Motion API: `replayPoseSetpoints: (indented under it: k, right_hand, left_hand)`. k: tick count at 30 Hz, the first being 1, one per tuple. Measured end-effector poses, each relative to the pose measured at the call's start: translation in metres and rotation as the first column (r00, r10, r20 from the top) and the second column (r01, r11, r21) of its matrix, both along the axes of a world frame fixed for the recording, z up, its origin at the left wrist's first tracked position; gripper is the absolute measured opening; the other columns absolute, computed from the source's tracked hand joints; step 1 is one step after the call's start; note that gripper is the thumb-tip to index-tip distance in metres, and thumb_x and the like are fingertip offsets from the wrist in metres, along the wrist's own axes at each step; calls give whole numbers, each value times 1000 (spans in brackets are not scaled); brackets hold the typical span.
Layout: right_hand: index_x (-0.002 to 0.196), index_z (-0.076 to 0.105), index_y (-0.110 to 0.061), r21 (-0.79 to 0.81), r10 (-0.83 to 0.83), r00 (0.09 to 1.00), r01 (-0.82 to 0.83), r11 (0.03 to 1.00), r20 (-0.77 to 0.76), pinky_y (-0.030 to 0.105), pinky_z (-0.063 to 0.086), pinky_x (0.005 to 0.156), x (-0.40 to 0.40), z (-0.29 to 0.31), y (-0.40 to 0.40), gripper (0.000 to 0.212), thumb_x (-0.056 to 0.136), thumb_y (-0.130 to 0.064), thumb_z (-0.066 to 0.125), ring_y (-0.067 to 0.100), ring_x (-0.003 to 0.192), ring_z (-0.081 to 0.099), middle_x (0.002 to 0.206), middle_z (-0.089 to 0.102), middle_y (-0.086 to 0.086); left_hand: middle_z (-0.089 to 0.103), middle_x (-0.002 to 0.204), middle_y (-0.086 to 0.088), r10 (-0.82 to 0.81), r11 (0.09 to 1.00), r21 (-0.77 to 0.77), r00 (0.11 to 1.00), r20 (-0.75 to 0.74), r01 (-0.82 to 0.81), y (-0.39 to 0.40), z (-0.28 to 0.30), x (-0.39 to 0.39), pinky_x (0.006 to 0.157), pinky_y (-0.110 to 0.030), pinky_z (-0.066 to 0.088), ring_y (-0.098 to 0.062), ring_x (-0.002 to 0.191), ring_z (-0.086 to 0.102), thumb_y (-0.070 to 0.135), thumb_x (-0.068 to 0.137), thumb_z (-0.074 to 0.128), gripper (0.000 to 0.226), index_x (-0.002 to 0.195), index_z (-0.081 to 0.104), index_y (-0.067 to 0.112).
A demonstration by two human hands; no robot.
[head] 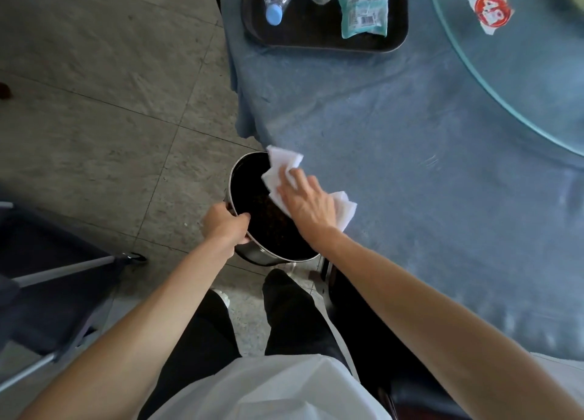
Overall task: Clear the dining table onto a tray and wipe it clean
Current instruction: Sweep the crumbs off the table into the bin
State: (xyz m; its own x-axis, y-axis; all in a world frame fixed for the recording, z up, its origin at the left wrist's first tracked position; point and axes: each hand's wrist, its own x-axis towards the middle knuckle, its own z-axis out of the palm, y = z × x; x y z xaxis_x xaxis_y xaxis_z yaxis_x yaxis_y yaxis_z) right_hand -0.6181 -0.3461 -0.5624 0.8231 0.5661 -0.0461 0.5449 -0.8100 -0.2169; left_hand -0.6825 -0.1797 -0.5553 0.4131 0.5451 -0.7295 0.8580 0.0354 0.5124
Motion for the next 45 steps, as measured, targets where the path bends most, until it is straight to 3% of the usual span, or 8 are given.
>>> replayPoseSetpoints:
  k: [4,8,11,17,23,27,35,45]
  right_hand:
    - [154,43,-18,36,71,995,-68,997,-65,36,50,49,-14,18,-1,51,106,-33,54,28,101,63,128,54,6]
    - [141,61,-16,314,-203,974,161,936,104,33,49,51,41,46,-21,41,102,-29,62,35,84,68,123,61,15]
    - [147,52,-20,229,-376,922,349,909,87,35,44,57,83,49,-29,44,105,-33,51,36,95,65,132,56,12]
    - [157,25,-23,-103,-14,999,10,995,-41,42,53,55,32,14,-20,82,88,-5,68,32,108,51,139,25,-1]
    - [157,23,-29,-293,187,977,-209,933,-99,36,35,47,-32,2,-13,80,92,-19,70,19,97,57,129,29,-6]
    - [153,34,-28,-144,105,991,-116,983,-82,29,35,37,-49,2,-6,97,72,-10,85,19,88,59,126,35,-5]
    - [135,65,-19,308,-219,970,177,935,106,29,47,53,5,33,-7,43,93,-10,70,32,75,66,121,55,7]
    - [122,65,-34,231,-480,876,479,847,-52,32,38,56,85,12,-19,26,106,-35,44,26,70,57,119,56,-2]
  left_hand:
    - [70,90,-5,16,1000,-5,1000,14,-16,1,0,-5,47,-29,58,-19,70,69,3,86,70,14,93,67,16]
    - [70,99,-8,-5,1000,2,1000,-22,6,4,-4,-6,51,-32,61,-17,66,68,4,89,68,20,107,66,11]
    - [69,100,-6,-18,1000,-1,1000,-12,18,3,-6,-5,48,-29,59,-18,71,67,5,88,68,26,114,65,10]
    - [71,102,-7,-56,998,-15,998,7,56,4,-11,-5,54,-38,63,-27,81,71,6,88,70,23,111,68,10]
    - [71,94,-3,-71,997,2,997,21,71,0,-14,-14,53,-40,63,-23,76,71,8,83,70,22,105,68,14]
    - [73,89,-4,-62,998,-29,998,22,63,8,-21,-24,54,-40,63,-25,76,73,8,82,69,13,92,68,18]
    - [72,93,-6,-18,999,-46,1000,-24,17,21,-29,-30,58,-35,63,-23,71,73,9,88,69,11,97,66,13]
    - [72,86,-5,-48,998,29,999,-7,48,47,-48,-38,59,-43,64,-21,64,72,9,84,67,12,95,66,14]
